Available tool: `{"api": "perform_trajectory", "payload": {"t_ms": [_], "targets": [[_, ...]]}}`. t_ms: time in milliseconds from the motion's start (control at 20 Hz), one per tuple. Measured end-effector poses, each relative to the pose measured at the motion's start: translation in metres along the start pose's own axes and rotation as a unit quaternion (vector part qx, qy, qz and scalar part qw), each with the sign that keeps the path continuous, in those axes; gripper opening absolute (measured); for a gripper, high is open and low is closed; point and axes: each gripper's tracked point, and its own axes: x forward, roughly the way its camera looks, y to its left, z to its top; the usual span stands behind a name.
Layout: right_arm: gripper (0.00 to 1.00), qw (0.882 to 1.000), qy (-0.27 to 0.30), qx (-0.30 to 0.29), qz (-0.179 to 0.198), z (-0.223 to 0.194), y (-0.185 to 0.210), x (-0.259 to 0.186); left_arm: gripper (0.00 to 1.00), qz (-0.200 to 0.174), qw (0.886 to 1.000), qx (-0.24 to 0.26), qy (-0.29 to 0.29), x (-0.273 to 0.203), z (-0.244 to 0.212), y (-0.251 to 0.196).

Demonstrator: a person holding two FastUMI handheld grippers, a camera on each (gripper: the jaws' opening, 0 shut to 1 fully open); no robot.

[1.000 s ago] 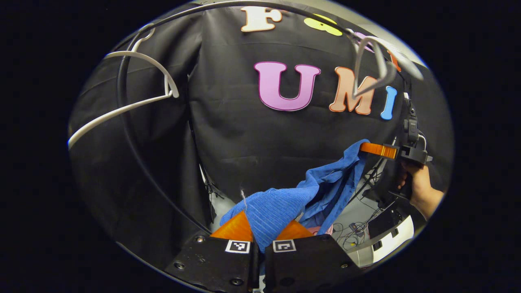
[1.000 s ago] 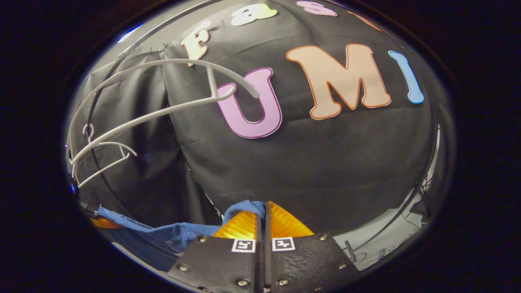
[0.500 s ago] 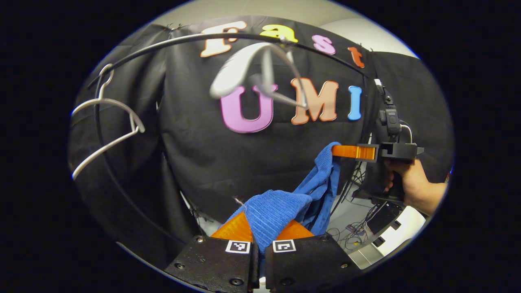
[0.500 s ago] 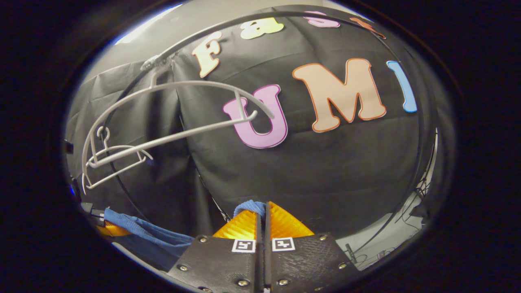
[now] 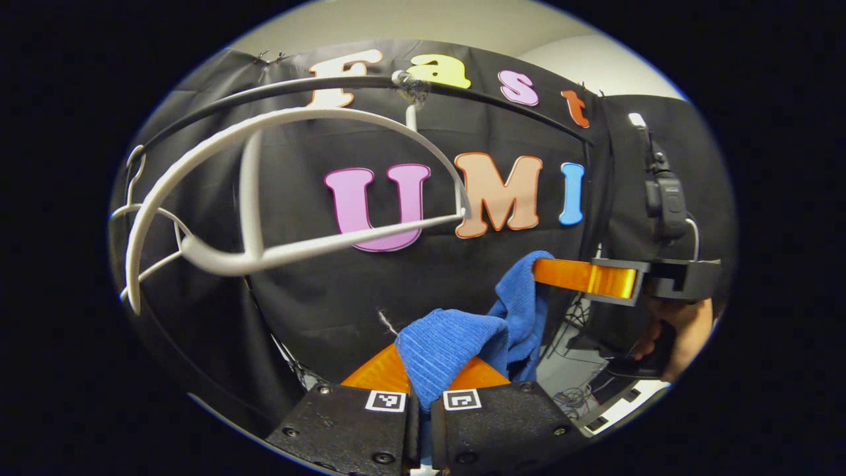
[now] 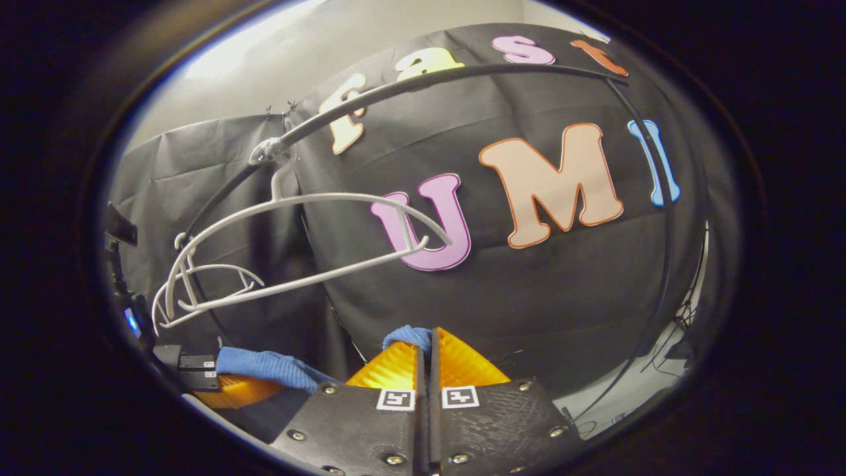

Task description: Grasp the clothes on the hanger with both hands and then place them into the laundry hamper below.

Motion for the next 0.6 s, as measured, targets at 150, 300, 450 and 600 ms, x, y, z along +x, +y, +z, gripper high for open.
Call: {"api": "perform_trajectory", "payload": {"t_ms": [150,300,450,600], "targets": [[0.0,1.0,-0.008,0.012,0.003,0.021,0.003,-0.004,0.07,0.01,1.0,0.006,-0.026,0.02,0.024,-0.005],[0.01,1.0,0.002,0.011,0.016,0.029,0.012,-0.002,0.05,0.003,0.999,0.01,-0.047,0.031,0.041,-0.019],[0.01,1.0,0.002,0.015,0.017,0.036,0.012,0.002,0.05,0.002,0.999,0.012,-0.052,0.041,0.048,-0.024],[0.01,1.0,0.003,0.026,0.016,0.039,0.011,0.001,0.07,0.001,0.998,0.009,-0.059,0.047,0.055,-0.029]]}}
